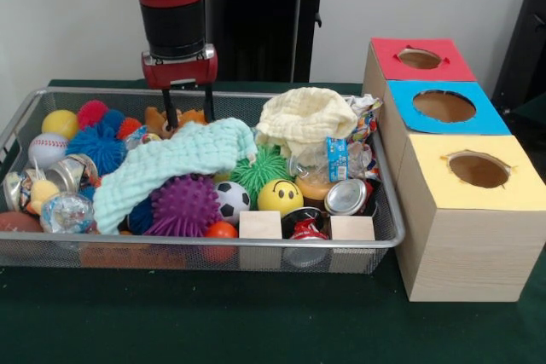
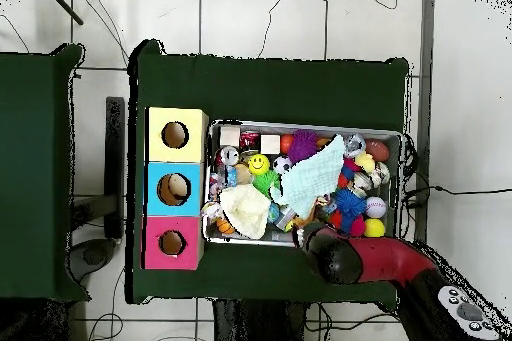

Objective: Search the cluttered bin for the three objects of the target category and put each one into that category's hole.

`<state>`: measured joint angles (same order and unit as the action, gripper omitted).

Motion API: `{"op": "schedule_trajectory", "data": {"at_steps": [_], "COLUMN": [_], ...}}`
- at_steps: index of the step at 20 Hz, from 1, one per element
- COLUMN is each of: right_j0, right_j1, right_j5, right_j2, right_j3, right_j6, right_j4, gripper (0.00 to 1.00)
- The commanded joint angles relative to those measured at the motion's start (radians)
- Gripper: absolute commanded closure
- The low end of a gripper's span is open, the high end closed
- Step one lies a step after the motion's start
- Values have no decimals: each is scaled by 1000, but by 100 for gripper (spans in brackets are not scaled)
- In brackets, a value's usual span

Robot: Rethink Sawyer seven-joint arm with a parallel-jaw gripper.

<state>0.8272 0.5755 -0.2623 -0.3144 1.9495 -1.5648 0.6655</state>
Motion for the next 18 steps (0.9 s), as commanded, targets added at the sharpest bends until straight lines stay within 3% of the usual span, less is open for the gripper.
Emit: {"op": "schedule_trajectory", "data": {"at_steps": [1,10,15,18], "right_j0": [44,49,55,57], "right_j1": [-13,-30,-8,45], "right_j5": [-94,-56,-68,-82], "right_j2": [-29,-12,-14,-16], "right_j3": [-89,-69,-50,-16], "right_j6": [75,45,42,39], "right_j4": [53,74,69,54], "gripper": [0,0,0,0]}}
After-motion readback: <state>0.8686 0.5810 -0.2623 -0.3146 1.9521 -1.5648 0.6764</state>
